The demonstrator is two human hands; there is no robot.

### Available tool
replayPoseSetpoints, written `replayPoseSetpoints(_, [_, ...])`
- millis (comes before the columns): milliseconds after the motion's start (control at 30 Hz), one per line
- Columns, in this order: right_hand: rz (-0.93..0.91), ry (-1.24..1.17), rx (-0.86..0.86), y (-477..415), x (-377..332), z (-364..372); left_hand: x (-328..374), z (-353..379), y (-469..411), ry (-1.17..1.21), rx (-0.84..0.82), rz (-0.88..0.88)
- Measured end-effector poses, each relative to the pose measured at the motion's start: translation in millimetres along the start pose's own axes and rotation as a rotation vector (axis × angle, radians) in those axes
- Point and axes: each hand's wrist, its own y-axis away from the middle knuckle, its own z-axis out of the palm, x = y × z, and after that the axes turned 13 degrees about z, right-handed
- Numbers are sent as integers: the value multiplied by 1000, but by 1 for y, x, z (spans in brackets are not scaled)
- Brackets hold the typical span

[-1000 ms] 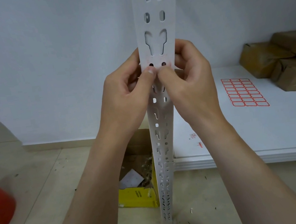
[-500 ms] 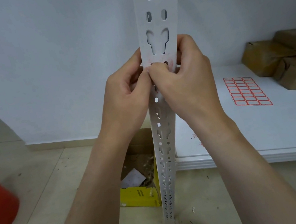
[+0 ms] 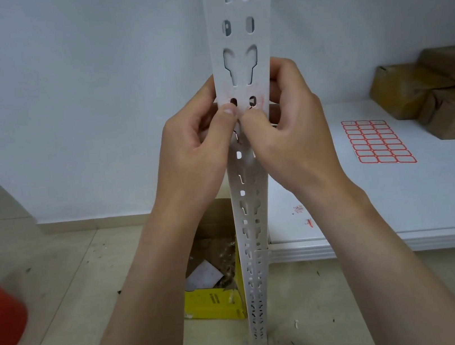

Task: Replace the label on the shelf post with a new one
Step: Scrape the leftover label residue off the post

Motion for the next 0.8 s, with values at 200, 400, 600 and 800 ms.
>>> replayPoseSetpoints(200, [63, -142, -9, -3, -1, 0, -3, 3, -1, 17, 30, 13])
replayPoseSetpoints(400, [9, -196, -2, -1, 5, 3, -7, -6, 1, 53, -19, 84])
replayPoseSetpoints(600, [-7, -304, -142, -3, 20, -6, -10, -8, 2, 137, -55, 17])
replayPoseSetpoints(800, [11, -341, -103, 0, 15, -2, -13, -9, 3, 148, -88, 13])
